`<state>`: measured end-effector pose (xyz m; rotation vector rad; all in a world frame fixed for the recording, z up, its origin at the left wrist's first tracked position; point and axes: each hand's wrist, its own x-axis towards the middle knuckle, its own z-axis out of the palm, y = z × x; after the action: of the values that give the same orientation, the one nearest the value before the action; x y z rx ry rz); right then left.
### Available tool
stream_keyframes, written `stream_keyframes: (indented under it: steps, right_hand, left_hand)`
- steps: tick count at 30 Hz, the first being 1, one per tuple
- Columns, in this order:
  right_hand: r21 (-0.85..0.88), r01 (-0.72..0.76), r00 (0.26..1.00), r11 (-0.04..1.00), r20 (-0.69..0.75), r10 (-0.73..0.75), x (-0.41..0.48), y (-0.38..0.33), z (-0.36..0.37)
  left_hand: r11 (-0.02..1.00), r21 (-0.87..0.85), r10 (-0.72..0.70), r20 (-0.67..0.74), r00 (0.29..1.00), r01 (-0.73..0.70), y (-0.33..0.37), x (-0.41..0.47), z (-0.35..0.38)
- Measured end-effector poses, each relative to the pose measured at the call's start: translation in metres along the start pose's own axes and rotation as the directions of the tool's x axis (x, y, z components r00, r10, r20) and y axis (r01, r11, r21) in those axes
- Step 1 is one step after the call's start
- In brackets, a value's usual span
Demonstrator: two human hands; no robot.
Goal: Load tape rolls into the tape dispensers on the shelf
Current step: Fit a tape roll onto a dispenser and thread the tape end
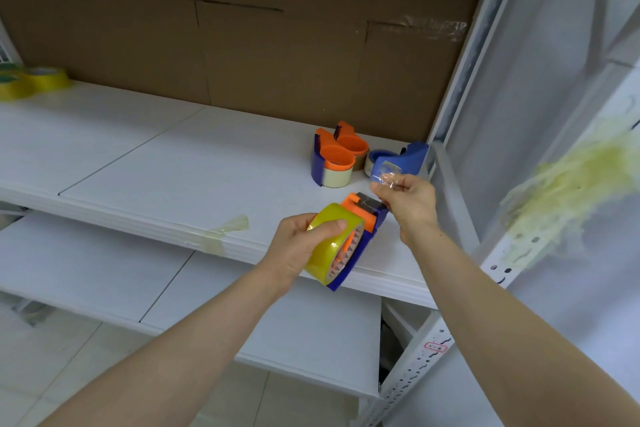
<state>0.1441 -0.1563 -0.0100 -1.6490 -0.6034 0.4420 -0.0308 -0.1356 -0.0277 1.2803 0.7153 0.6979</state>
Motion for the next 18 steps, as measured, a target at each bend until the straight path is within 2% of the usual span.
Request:
stream_keyframes:
  steps: [4, 7, 10, 15, 18]
  right_hand:
    - [0.084, -0.067, 0.998, 0.994, 0.002, 0.067, -0.002, 0.005, 0.007]
    - [0.088, -0.026, 1.0, 0.996, -0.005, 0.026, -0.003, 0.003, 0.009]
    - [0.104, 0.044, 0.999, 0.994, -0.022, -0.042, -0.003, -0.001, 0.01]
    - [0.085, 0.145, 0.989, 0.986, -0.005, -0.146, -0.009, -0.006, 0.013]
    - [0.073, 0.174, 0.985, 0.982, 0.005, -0.175, -0.012, -0.01, 0.016]
  left_hand:
    - [1.0, -0.022, -0.002, -0.05, 0.999, 0.001, -0.005, 0.0, -0.003]
    - [1.0, -0.007, -0.009, -0.014, 1.0, 0.009, -0.007, -0.001, -0.007]
    - [0.993, 0.097, -0.068, 0.038, 0.997, 0.064, -0.004, 0.001, -0.016]
    - [0.938, 0.278, -0.225, 0.036, 0.974, 0.207, 0.02, 0.011, -0.023]
    - [0.916, 0.36, -0.177, -0.035, 0.984, 0.178, 0.028, 0.019, -0.011]
